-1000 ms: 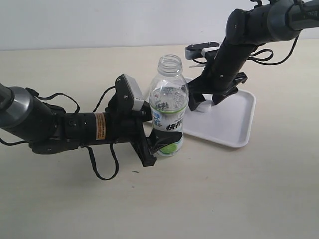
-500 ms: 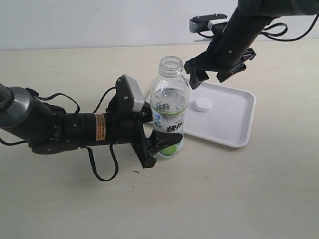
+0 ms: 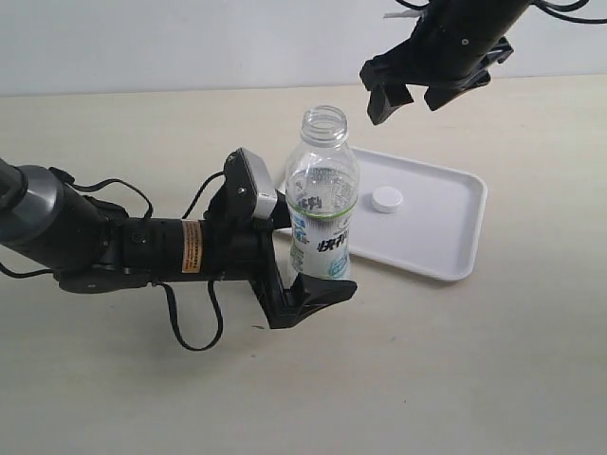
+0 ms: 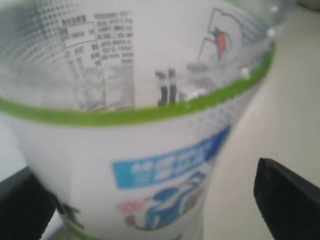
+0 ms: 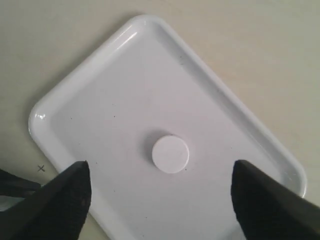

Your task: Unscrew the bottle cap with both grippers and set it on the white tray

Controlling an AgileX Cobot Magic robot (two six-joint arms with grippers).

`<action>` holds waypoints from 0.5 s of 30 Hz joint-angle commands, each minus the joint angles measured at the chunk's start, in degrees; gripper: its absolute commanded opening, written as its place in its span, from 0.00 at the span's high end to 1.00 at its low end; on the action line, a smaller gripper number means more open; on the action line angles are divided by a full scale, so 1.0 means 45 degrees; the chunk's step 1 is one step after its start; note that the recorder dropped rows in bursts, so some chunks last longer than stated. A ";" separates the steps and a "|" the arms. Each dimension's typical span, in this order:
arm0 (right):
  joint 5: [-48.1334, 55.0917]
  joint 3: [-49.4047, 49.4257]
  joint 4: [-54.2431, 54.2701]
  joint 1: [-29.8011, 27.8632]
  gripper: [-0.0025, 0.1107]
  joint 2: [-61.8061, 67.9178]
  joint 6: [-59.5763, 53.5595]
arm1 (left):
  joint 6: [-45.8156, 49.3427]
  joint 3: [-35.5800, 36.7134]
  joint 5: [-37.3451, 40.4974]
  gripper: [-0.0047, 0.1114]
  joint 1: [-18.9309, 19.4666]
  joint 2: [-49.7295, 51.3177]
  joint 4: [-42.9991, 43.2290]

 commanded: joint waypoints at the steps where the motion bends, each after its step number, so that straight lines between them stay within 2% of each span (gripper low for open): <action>1: 0.0417 -0.0018 -0.0661 0.0022 0.32 -0.0531 -0.0011 | -0.0363 0.0024 0.0205 0.06 0.0136 -0.0505 0.0595; 8: 0.0951 -0.0018 -0.1158 0.0022 0.32 -0.0662 -0.0011 | -0.1491 0.0024 0.0328 0.06 0.0770 -0.1088 0.1803; 15: 0.0973 -0.0018 -0.1195 0.0022 0.32 -0.0662 -0.0011 | -0.3136 0.0024 0.0243 0.06 0.2145 -0.1825 0.3682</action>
